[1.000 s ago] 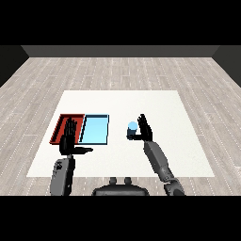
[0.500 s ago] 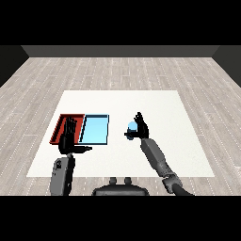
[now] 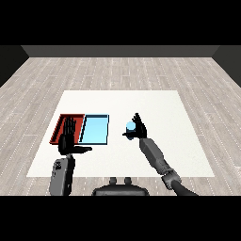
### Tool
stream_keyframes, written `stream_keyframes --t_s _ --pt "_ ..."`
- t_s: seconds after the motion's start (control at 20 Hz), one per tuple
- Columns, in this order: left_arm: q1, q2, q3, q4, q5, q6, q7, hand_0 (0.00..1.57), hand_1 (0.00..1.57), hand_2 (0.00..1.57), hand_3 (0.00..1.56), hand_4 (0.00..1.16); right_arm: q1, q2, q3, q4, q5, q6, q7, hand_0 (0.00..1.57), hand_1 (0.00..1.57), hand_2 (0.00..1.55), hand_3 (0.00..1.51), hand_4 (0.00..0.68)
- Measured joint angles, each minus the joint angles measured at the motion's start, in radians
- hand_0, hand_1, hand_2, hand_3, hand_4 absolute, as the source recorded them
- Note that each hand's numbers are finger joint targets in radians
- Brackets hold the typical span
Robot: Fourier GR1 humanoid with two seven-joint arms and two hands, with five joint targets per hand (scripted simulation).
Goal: Pick the blue can and put it in the blue box
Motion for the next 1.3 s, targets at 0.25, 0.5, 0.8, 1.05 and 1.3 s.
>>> stream_keyframes --t_s 0.25,0.5,0.8,1.05,1.3 --pt "0.002 0.009 0.013 0.024 0.007 -0.014 -0.024 0.00 0.00 0.00 0.00 0.00 -0.026 -0.004 -0.004 0.064 -0.001 -0.046 -0.020 1.49 1.49 1.51 1.48 0.600" --pt "-0.012 0.017 0.022 0.041 0.013 -0.019 -0.022 0.00 0.00 0.00 0.00 0.00 -0.052 -0.001 0.027 0.091 0.005 -0.238 -0.033 1.49 1.49 1.48 1.43 0.617" --pt "-0.017 0.021 0.023 0.059 0.013 -0.026 -0.031 0.00 0.00 0.00 0.00 0.00 -0.116 -0.002 0.073 0.163 -0.023 -0.325 -0.054 1.50 1.50 1.47 1.43 0.630" --pt "-0.002 0.010 -0.008 0.053 -0.028 -0.012 -0.037 0.00 0.00 0.00 0.00 0.00 -0.097 -0.016 0.092 0.057 0.033 -0.376 0.019 1.42 1.42 1.45 1.40 0.624" --pt "0.005 0.003 -0.050 0.039 -0.052 -0.019 -0.010 0.00 0.00 0.00 0.00 0.00 -0.114 -0.040 0.104 -0.022 0.094 -0.411 0.074 1.43 1.43 1.45 1.40 0.623"
